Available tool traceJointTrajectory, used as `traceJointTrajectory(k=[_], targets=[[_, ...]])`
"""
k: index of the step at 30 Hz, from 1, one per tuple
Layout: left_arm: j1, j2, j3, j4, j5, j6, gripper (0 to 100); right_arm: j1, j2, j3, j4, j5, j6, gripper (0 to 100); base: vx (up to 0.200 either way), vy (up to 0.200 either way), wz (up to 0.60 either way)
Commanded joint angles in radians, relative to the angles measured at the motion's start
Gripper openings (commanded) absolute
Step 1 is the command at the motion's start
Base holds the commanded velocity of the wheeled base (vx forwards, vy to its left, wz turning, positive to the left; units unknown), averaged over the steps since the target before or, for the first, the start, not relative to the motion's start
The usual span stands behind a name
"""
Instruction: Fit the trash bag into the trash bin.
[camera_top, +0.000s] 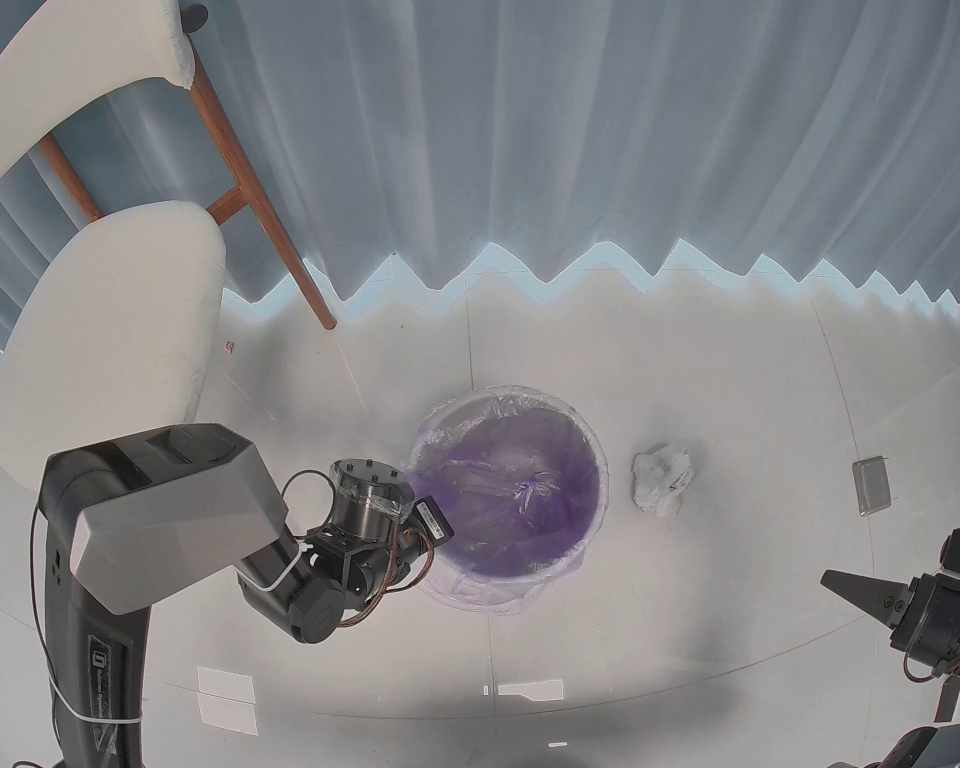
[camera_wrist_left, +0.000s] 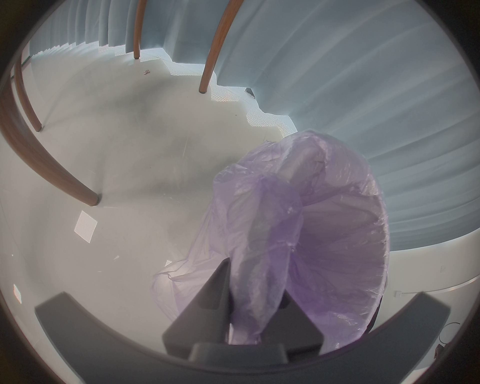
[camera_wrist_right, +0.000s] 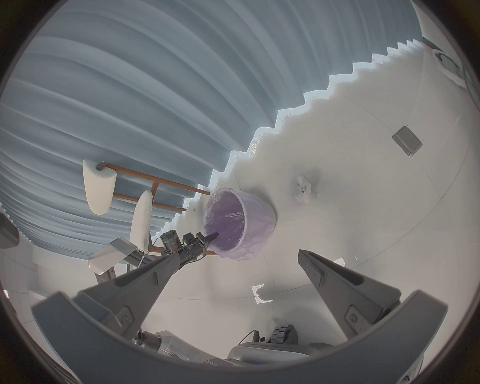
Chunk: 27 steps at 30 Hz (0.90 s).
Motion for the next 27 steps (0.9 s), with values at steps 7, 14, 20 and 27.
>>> traceJointTrajectory(k=[7,14,20,27], targets=[[-0.002,0.025,-0.003,0.001,0.003,-0.001,100,0.0,-0.001,0.002,0.0,0.0,-0.003,100,0.0,0.0,0.0],[-0.008,-0.053,0.038,-0.007,0.01,-0.001,100,0.0,0.0,0.012,0.001,0.002,-0.008,100,0.0,0.0,0.0],[-0.027,-0.208,0.199,-0.012,0.013,-0.003,100,0.001,0.014,-0.005,0.001,0.003,-0.009,100,0.0,0.0,0.0],[-0.107,-0.466,0.405,-0.101,0.038,-0.001,100,0.0,0.204,-0.117,-0.02,0.014,-0.041,100,0.0,0.0,0.0]])
